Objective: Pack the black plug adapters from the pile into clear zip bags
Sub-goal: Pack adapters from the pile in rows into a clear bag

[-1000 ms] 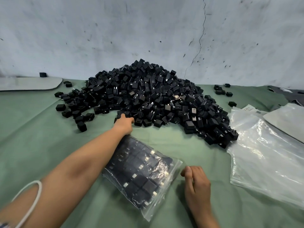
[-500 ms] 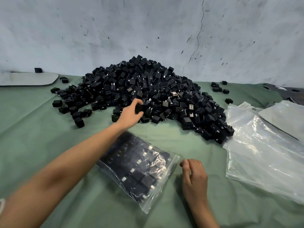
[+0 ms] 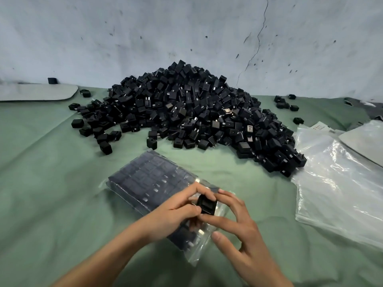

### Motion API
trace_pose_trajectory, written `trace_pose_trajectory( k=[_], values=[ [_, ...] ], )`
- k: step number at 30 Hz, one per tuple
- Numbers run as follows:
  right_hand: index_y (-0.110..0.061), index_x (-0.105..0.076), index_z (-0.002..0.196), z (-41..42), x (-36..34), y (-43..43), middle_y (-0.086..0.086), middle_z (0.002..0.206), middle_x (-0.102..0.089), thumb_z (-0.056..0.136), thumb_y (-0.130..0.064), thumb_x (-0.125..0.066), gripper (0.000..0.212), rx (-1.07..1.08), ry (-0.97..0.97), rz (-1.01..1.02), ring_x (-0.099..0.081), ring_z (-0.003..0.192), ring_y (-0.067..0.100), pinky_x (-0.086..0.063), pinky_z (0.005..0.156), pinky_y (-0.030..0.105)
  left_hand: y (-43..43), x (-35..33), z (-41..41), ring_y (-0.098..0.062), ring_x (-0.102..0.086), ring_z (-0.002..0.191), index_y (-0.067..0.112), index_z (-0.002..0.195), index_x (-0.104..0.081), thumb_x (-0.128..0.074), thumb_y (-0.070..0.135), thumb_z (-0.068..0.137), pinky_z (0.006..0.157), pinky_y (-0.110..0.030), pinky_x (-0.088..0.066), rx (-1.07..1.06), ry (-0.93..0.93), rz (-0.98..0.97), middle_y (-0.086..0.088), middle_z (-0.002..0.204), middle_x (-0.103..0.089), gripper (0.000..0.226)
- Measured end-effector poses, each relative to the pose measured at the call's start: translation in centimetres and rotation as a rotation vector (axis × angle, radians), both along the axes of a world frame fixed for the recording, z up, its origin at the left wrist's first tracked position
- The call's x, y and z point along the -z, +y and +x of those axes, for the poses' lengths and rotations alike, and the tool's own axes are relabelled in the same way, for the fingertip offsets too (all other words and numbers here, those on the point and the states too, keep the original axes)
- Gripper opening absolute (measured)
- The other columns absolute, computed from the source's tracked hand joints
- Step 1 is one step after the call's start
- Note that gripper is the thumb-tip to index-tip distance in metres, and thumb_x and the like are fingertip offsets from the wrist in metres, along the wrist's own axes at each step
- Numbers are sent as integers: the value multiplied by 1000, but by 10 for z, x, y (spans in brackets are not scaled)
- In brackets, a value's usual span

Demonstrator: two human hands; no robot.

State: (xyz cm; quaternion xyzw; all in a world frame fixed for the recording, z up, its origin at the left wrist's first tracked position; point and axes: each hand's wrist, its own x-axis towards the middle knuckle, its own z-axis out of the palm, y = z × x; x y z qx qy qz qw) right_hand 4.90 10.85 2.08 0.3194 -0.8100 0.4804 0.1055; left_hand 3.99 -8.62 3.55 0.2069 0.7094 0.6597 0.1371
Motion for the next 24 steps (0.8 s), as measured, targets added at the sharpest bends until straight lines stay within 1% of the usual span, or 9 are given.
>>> trace_pose_trajectory(
  k=[4, 7, 10, 12, 16, 18, 21, 23, 24],
  values=[
    [-40, -70, 111, -1, 8, 15, -7, 132, -53, 86, -33, -62, 27, 46, 26, 63, -38, 133, 11, -31, 108, 26, -17, 0, 1, -10, -63, 82, 49, 134, -42, -46, 40, 96, 80, -27, -51, -112, 238, -232, 3, 88, -67, 39],
    [-35, -72, 107, -2, 22, 45, 1, 121, -59, 79, -19, -63, 33, 189, 14, 128, -41, 124, 8, -33, 101, 24, -56, 10, -9, -13, -64, 93, 55, 133, -39, -43, 48, 90, 86, -29, -50, -548, 452, -282, 15, 102, -66, 44],
    [-33, -70, 108, 2, 35, 59, 5, 113, -62, 79, -24, -62, 32, 210, -17, 275, -40, 117, 8, -34, 93, 25, -102, 37, -23, -23, -53, 111, 39, 138, -39, -37, 52, 86, 101, -42, -41, -994, 395, -345, 12, 120, -56, 54],
    [-32, -70, 110, 6, 40, 50, 3, 115, -60, 83, -32, -59, 29, 163, 4, 291, -41, 116, 7, -36, 92, 26, -119, 58, -29, -24, -44, 123, 24, 143, -37, -36, 49, 87, 109, -42, -32, -1141, 313, -326, 4, 127, -50, 62],
    [-33, -64, 120, 4, 43, 15, -2, 135, -44, 84, -27, -57, 37, 112, -65, 208, -32, 126, 0, -33, 101, 34, -118, 76, -37, -22, -45, 125, 27, 142, -36, -34, 50, 87, 110, -36, -31, -1168, 158, -122, 1, 125, -52, 60],
    [-48, -54, 124, 1, 44, 0, -15, 144, -27, 87, -38, -49, 39, 69, -101, 270, -20, 134, -4, -21, 108, 30, -116, 79, -39, -21, -47, 122, 30, 139, -39, -32, 54, 86, 108, -38, -33, -1147, 155, -154, 3, 121, -54, 58],
    [-72, -37, 119, -3, 48, -8, -26, 148, -10, 89, -51, -41, 37, -43, -97, 379, -1, 141, -2, -3, 111, 23, -118, 80, -37, -17, -51, 115, 37, 129, -44, -32, 49, 88, 95, -27, -35, -1167, 128, -100, 6, 113, -59, 44],
    [-80, -32, 113, -5, 47, -6, -26, 151, -3, 88, -58, -41, 35, -114, -82, 430, 9, 142, -3, 6, 113, 26, -118, 80, -37, -16, -52, 113, 37, 126, -46, -31, 49, 88, 93, -27, -35, -1175, 115, -89, 6, 112, -60, 42],
    [-77, -39, 114, -6, 46, -2, -23, 154, -7, 88, -59, -44, 32, -144, -63, 430, 6, 144, 1, 4, 114, 33, -118, 80, -38, -17, -52, 113, 37, 126, -46, -31, 49, 88, 95, -29, -35, -1177, 114, -99, 6, 112, -61, 43]
  ],
)
